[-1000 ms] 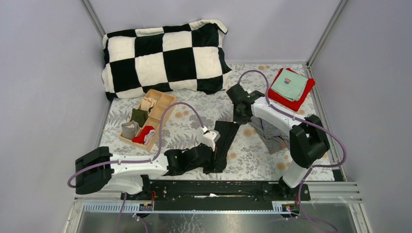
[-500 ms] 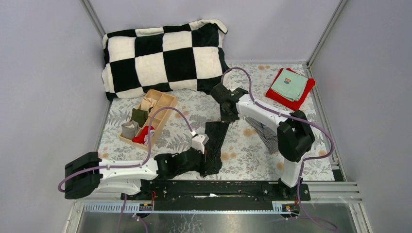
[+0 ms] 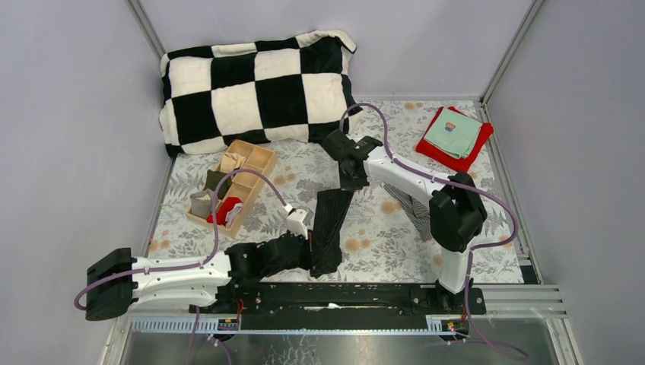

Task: Roll the underwear
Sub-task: Fold the underwear at the center of the board.

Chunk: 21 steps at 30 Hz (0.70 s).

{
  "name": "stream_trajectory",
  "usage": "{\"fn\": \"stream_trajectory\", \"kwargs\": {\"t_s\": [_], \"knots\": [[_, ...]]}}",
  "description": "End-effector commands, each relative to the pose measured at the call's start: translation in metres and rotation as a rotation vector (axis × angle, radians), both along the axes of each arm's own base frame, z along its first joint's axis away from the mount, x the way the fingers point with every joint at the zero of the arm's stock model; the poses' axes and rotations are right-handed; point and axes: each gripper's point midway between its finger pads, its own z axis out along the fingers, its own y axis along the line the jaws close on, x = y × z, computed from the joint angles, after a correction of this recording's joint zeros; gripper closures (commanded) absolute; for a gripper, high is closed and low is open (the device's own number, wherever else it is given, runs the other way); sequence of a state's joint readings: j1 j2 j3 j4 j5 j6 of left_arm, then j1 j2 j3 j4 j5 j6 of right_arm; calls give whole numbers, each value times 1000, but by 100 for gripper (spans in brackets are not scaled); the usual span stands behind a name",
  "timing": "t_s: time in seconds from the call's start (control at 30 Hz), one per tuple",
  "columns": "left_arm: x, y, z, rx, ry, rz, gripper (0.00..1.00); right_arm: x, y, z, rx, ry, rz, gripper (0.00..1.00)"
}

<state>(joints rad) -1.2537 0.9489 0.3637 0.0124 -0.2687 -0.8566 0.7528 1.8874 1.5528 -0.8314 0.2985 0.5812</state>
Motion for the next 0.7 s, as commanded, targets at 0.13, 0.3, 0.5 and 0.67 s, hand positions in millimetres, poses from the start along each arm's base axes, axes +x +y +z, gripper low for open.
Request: {"fn": "stream_trajectory", "kwargs": {"t_s": [0.13,0.3,0.5,0.67], "knots": [[-2,29,-30,100,49,75,95,18,13,11,-10,-88,-17,100],[-4,35,-40,105,72,92,97,18,24,14,-7,-94,0,100],[-4,38,-45,108,79,107,97,17,34,17,10,-110,22,100],[-5,41,-52,110,88,114,99,14,54,21,38,-119,65,100]]}}
